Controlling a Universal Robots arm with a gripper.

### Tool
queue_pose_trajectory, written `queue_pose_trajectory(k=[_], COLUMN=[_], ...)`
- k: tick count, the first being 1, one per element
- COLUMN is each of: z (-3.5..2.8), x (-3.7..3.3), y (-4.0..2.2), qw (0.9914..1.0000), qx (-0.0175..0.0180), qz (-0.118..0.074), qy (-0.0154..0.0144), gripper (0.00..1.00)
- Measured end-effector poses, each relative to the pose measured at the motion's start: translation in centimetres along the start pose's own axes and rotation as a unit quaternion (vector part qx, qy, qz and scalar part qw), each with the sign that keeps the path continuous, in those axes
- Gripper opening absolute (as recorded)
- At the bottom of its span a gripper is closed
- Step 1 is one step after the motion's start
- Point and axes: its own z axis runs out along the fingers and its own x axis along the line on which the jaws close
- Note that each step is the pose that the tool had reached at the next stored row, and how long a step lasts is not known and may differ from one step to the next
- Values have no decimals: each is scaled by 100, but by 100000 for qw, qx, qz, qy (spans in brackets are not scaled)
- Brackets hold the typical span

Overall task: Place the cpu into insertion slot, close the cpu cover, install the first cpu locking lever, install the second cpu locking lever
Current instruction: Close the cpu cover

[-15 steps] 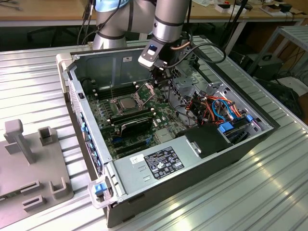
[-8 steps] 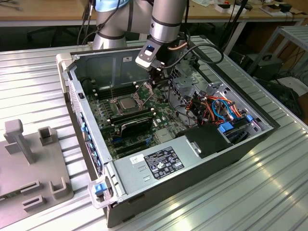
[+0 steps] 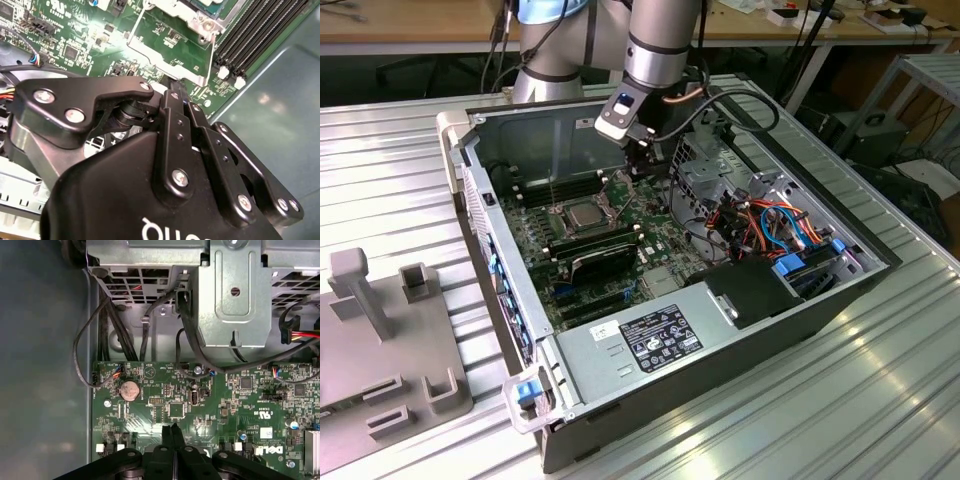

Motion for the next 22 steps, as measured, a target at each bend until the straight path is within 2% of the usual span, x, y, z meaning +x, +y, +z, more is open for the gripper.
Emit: queue_pose_trajectory(k=[7,10,22], z=[-3,-3,7], x=[30,59,128], y=[-121,-205,-403], qw=[100000,100000,100000], qx=[-4,-2,-2], qz=[6,4,0], qy=[9,11,5], gripper=[11,11,11])
